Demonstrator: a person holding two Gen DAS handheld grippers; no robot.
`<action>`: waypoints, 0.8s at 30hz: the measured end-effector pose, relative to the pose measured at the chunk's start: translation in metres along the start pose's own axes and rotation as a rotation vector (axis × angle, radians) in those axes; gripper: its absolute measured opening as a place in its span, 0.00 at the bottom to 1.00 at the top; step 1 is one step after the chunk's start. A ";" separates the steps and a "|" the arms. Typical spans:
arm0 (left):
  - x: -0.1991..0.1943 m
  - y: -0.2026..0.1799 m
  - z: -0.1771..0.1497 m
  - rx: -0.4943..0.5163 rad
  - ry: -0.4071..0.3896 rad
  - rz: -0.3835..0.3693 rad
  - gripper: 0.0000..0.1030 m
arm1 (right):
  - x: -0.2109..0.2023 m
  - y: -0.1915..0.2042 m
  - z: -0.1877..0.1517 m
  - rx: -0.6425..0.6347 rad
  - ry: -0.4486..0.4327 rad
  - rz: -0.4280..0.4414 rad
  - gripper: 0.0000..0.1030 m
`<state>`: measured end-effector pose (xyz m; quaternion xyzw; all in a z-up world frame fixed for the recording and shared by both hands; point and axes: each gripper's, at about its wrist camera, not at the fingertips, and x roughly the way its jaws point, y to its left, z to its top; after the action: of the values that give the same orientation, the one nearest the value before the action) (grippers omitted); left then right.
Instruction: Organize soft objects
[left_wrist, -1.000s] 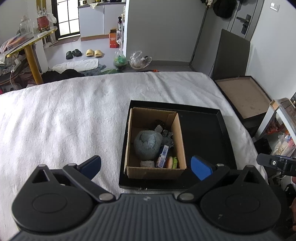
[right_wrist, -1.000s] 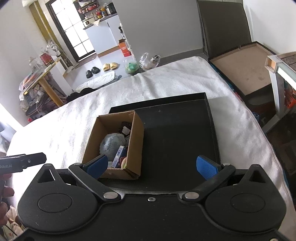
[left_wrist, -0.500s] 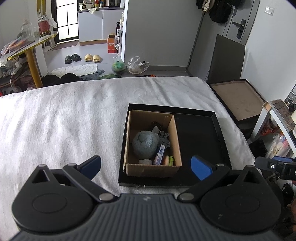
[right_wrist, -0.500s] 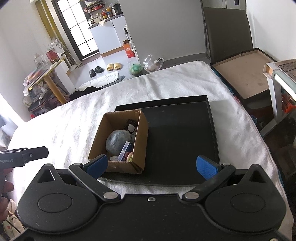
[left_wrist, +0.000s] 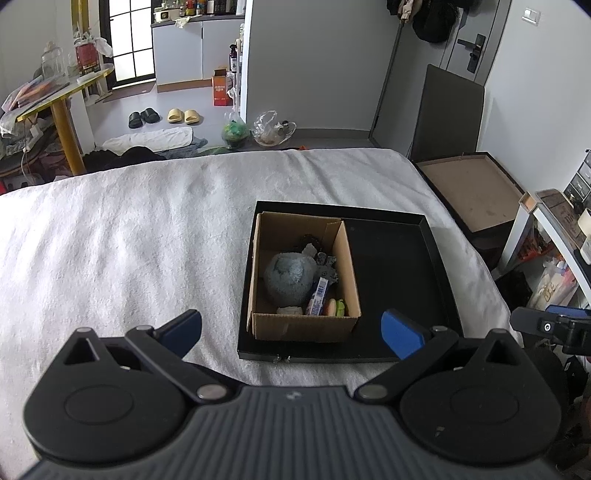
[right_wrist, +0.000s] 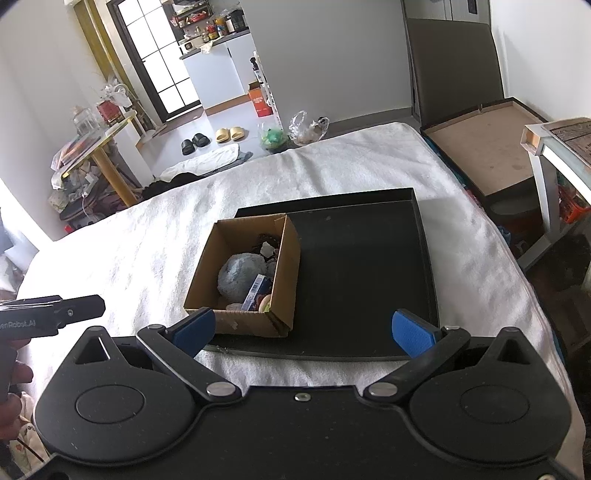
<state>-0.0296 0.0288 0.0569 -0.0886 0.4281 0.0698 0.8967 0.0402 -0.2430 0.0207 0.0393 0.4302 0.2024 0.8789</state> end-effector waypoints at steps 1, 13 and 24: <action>0.000 0.000 0.000 0.003 0.001 0.001 1.00 | -0.001 0.000 0.000 0.000 -0.001 0.001 1.00; -0.001 -0.002 -0.002 0.007 0.007 0.001 1.00 | -0.004 0.001 -0.002 -0.003 -0.001 0.000 1.00; 0.000 -0.003 -0.004 0.007 0.010 0.000 1.00 | -0.007 0.002 -0.006 0.001 -0.004 0.003 1.00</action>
<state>-0.0320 0.0251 0.0546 -0.0857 0.4329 0.0680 0.8948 0.0313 -0.2445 0.0222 0.0410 0.4287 0.2033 0.8793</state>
